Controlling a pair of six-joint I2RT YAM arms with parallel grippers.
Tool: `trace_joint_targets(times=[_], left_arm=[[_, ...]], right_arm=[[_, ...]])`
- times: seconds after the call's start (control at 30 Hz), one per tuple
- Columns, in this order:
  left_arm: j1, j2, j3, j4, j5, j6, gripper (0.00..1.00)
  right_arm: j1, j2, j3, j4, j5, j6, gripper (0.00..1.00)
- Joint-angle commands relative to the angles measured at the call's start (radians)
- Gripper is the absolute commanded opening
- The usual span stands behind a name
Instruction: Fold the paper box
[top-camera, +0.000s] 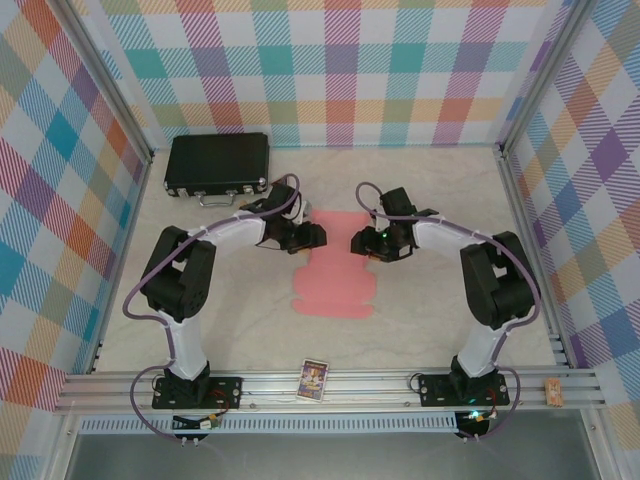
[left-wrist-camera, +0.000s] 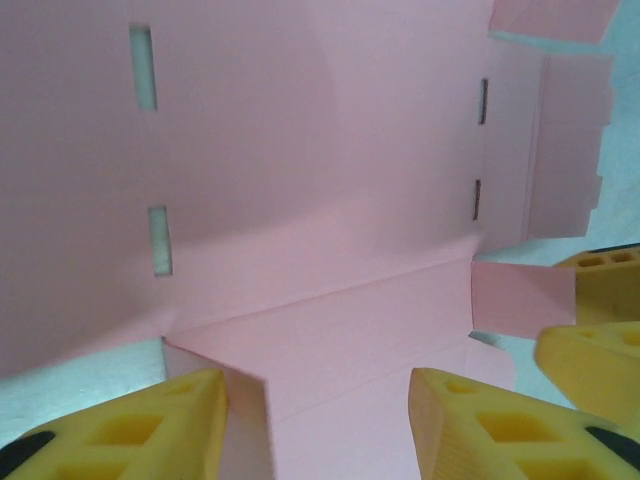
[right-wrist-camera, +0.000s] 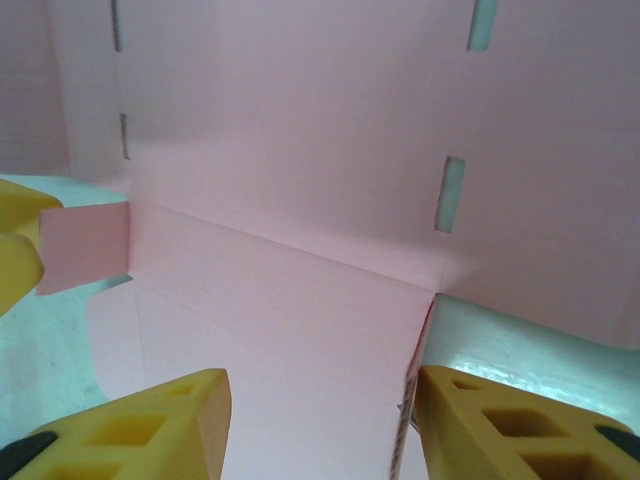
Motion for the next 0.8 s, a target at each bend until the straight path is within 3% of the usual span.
trace_joint_targets(times=[0.0, 0.33, 0.57, 0.77], left_arm=[[-0.011, -0.082, 0.051, -0.116, -0.082, 0.07, 0.53], [-0.034, -0.259, -0.057, -0.177, -0.178, 0.097, 0.53], [-0.105, -0.352, -0.216, -0.115, -0.167, 0.021, 0.35], [-0.15, -0.32, -0.333, 0.03, -0.123, -0.063, 0.19]], right_arm=[[-0.019, -0.044, 0.03, -0.045, 0.046, -0.029, 0.53], [-0.112, 0.042, 0.26, -0.168, 0.096, -0.151, 0.54], [-0.157, 0.254, 0.569, -0.314, 0.104, -0.262, 0.54], [-0.169, 0.389, 0.766, -0.388, 0.069, -0.315, 0.53]])
